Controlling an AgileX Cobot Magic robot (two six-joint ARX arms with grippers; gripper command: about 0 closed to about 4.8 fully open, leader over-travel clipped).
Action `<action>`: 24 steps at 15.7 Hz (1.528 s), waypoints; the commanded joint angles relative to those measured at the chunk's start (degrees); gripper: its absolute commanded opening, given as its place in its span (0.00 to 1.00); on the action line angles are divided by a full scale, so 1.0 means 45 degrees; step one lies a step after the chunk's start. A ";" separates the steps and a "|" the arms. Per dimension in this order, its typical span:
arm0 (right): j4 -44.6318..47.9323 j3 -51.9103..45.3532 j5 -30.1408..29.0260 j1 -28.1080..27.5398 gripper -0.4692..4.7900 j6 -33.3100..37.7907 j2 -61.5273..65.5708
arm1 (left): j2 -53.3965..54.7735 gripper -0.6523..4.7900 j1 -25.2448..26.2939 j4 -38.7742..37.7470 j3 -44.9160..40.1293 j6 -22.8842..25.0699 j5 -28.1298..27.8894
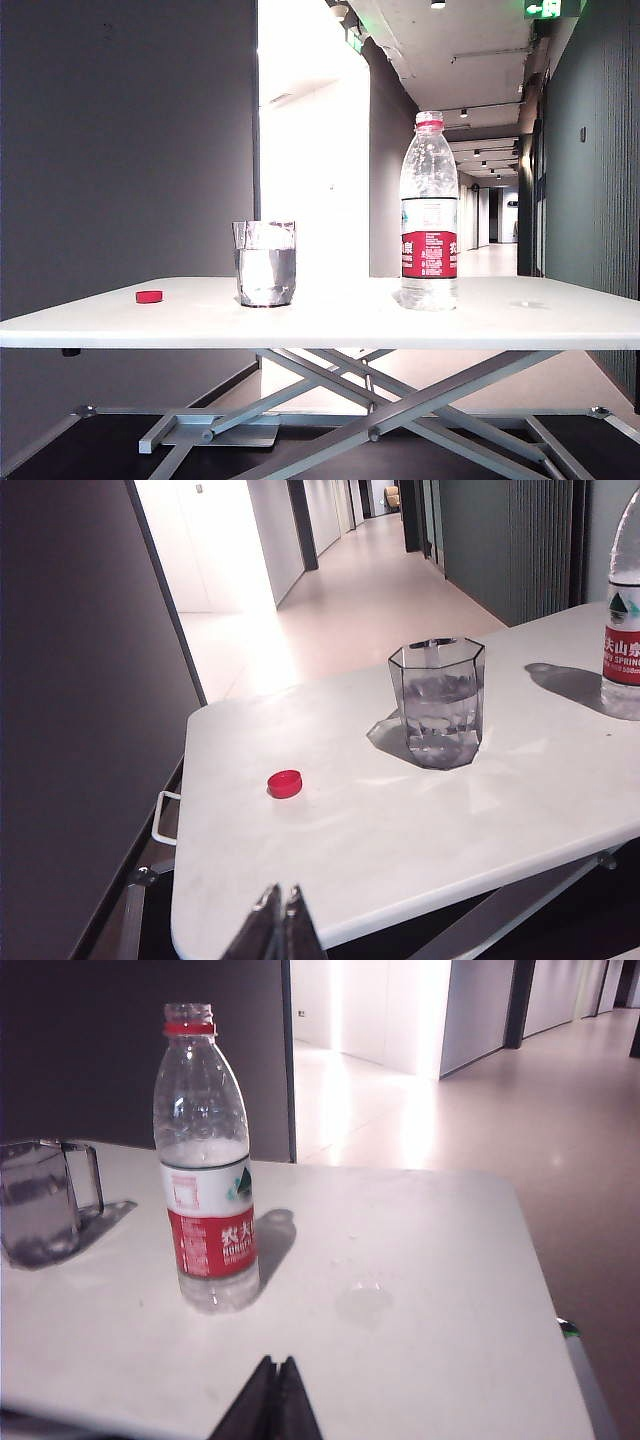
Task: Pick up the mineral water bottle on the table and pour water into the mug until it's half full.
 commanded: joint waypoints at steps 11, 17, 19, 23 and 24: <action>-0.4410 -0.0063 0.0520 -0.0024 0.07 -0.0918 -0.5134 | 0.0005 0.11 0.0019 0.1360 0.0029 -0.2016 -0.4503; -0.3347 -0.0063 0.0559 -0.0291 0.07 -0.1345 -0.5124 | 0.0005 0.11 0.0005 0.1608 0.0029 -0.2346 -0.4503; -0.3604 -0.0063 0.0413 -0.0622 0.08 -0.1321 -0.5124 | 0.0005 0.11 0.0005 0.1593 0.0029 -0.2351 -0.4498; -0.3555 -0.0063 -0.0228 -0.1224 0.08 -0.1127 -0.5124 | 0.0005 0.11 0.0010 0.1579 0.0029 -0.2744 -0.4503; -0.3570 -0.0063 -0.0117 -0.1224 0.08 -0.1127 -0.5124 | 0.0005 0.11 0.0005 0.1545 0.0029 -0.2725 -0.4503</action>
